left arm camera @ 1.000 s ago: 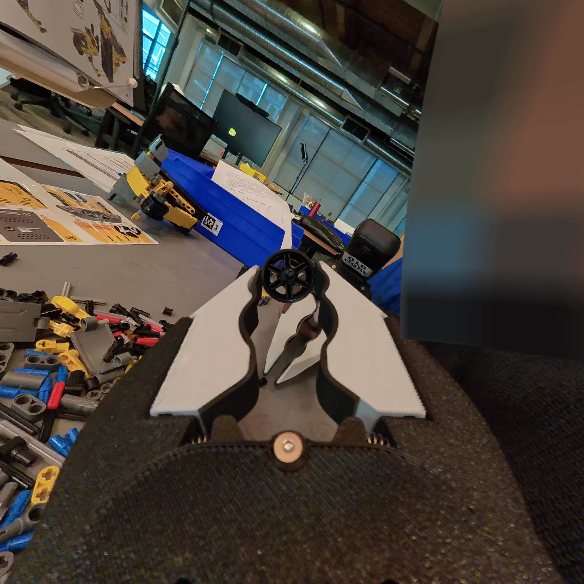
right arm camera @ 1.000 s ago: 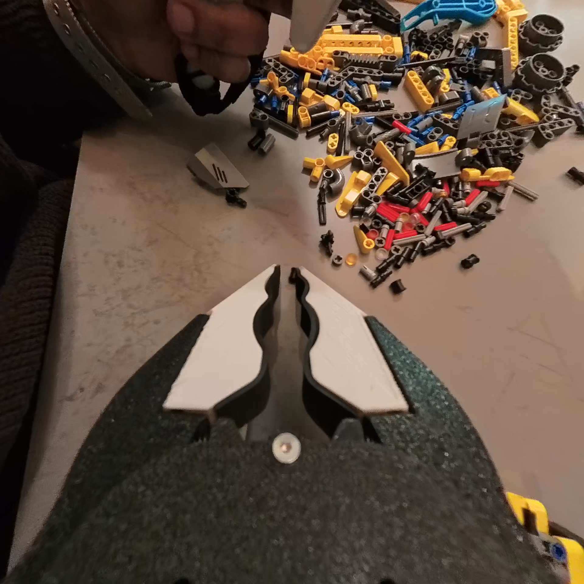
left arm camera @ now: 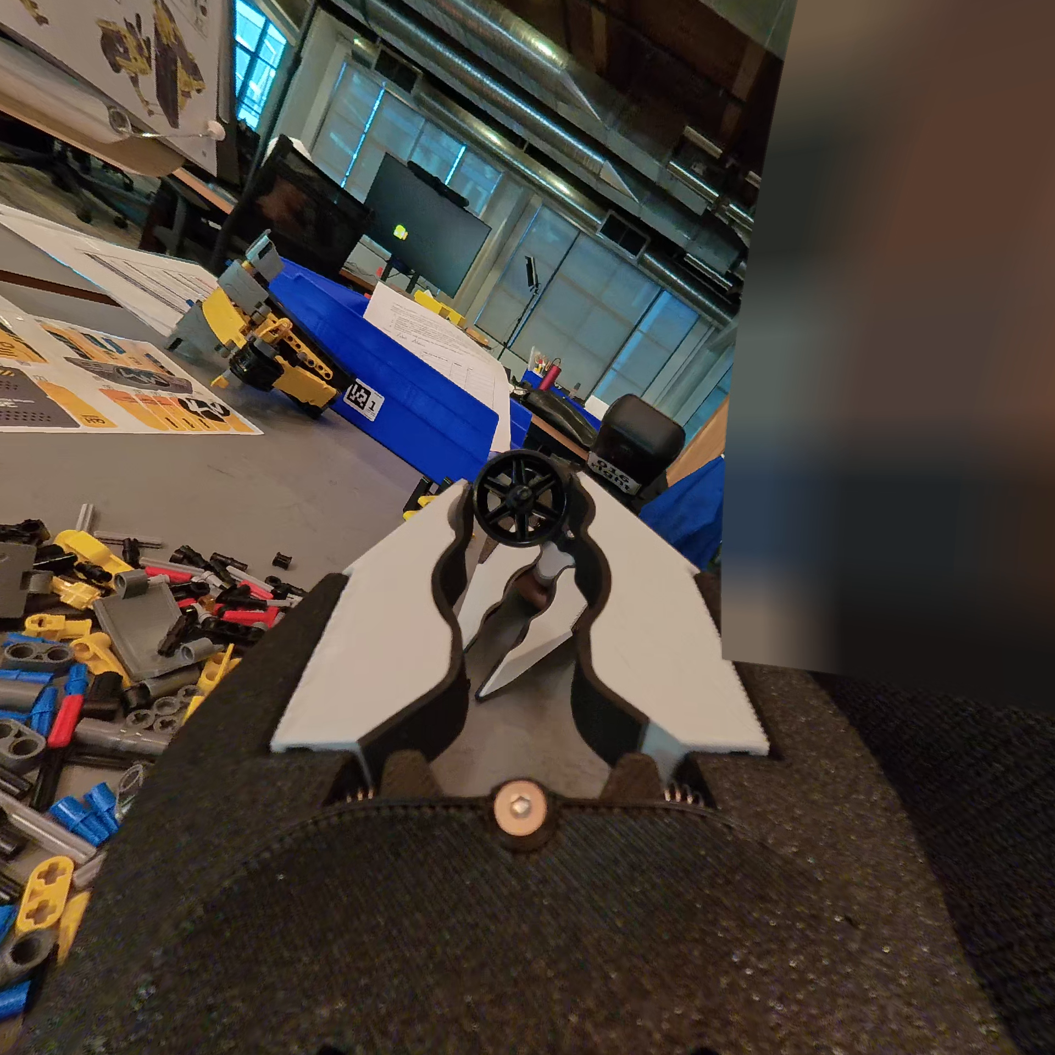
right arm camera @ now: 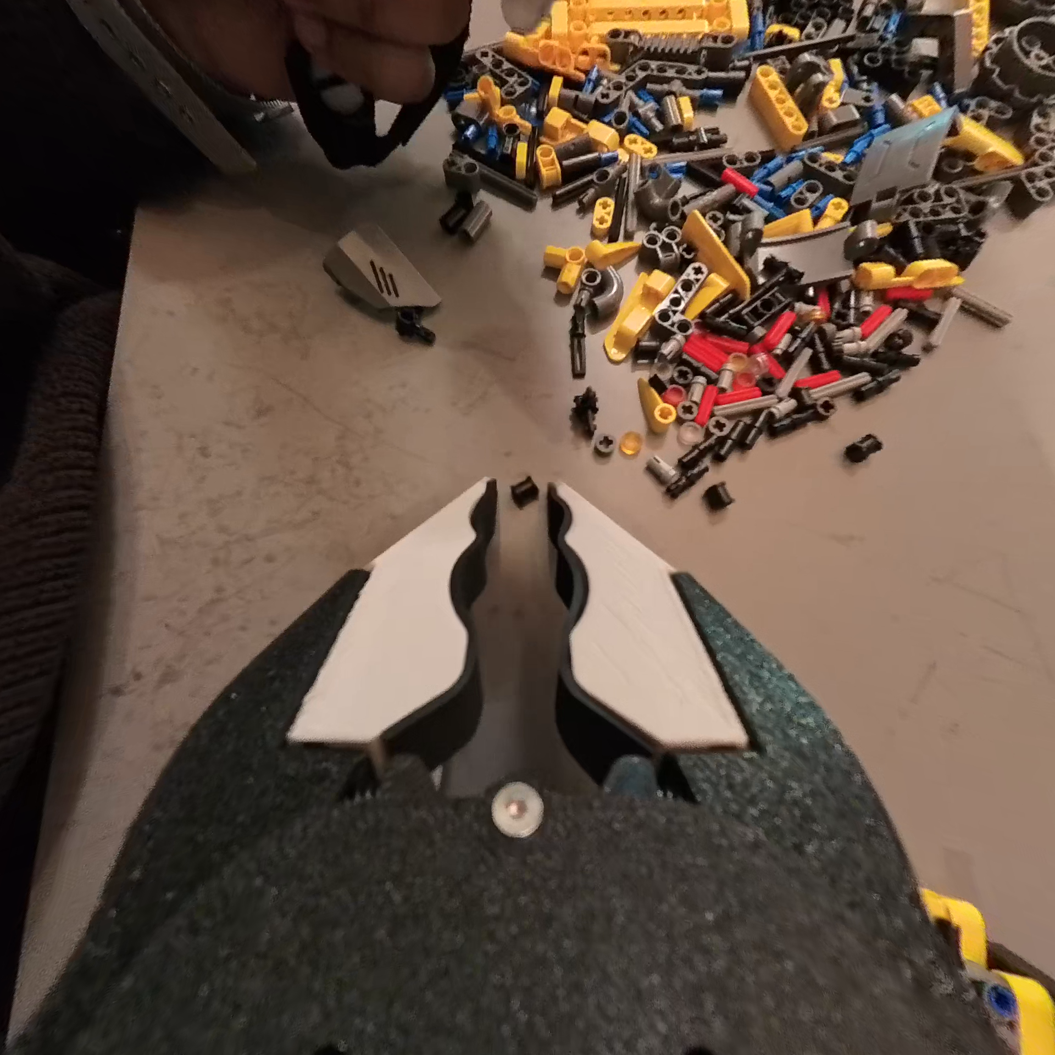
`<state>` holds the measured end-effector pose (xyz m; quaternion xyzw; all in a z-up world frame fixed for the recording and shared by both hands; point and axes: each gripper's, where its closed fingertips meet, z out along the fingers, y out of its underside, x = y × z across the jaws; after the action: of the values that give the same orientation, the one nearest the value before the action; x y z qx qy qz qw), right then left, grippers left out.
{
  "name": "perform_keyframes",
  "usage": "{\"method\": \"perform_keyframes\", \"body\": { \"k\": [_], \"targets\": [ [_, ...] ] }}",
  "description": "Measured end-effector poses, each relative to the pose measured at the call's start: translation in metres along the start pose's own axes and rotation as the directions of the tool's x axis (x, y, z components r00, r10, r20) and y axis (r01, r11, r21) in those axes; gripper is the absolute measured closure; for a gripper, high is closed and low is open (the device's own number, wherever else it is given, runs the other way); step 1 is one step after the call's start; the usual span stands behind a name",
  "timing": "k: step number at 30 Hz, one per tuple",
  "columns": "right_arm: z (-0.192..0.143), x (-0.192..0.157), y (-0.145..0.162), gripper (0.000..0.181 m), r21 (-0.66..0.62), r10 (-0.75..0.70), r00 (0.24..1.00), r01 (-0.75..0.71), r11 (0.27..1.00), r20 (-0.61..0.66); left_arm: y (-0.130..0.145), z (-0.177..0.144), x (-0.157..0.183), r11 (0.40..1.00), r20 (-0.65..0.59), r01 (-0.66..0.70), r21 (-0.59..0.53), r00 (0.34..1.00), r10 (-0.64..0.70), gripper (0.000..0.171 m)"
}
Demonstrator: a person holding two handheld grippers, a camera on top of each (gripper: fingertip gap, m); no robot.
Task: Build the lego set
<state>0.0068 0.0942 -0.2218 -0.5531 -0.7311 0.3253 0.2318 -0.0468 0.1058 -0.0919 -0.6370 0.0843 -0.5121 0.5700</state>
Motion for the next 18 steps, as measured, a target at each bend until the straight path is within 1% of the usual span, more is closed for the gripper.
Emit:
{"method": "perform_keyframes", "body": {
  "k": [3,6,8,10,12,14,18],
  "targets": [
    [0.002,-0.002,0.000,0.170,-0.010,-0.033,0.999,0.033,0.999,-0.011,0.001,0.000,0.000,1.000,0.000,0.001,-0.003,1.000,-0.001,0.142],
    [0.002,-0.003,-0.003,0.172,0.000,-0.099,0.994,0.099,0.995,-0.040,0.001,0.000,-0.001,1.000,0.003,0.004,-0.002,1.000,-0.004,0.142],
    [0.002,-0.001,-0.005,0.172,-0.002,-0.170,0.981,0.170,0.985,-0.097,0.000,0.000,-0.002,1.000,0.004,0.006,-0.001,1.000,-0.006,0.142],
    [0.003,0.007,-0.003,0.171,-0.052,-0.272,0.943,0.267,0.962,-0.193,0.000,0.000,-0.002,1.000,0.007,0.005,-0.001,1.000,-0.005,0.142],
    [0.002,0.012,-0.004,0.171,-0.080,-0.336,0.903,0.326,0.942,-0.268,0.001,0.000,-0.003,1.000,0.007,0.007,-0.002,1.000,-0.007,0.142],
    [0.000,0.017,-0.004,0.171,-0.110,-0.355,0.882,0.337,0.935,-0.310,0.001,0.000,-0.003,1.000,0.009,0.007,-0.003,1.000,-0.007,0.142],
    [0.000,0.013,-0.003,0.173,-0.122,-0.374,0.877,0.353,0.928,-0.302,0.000,-0.001,-0.003,1.000,0.012,0.005,0.001,1.000,-0.005,0.142]
  ]
}}
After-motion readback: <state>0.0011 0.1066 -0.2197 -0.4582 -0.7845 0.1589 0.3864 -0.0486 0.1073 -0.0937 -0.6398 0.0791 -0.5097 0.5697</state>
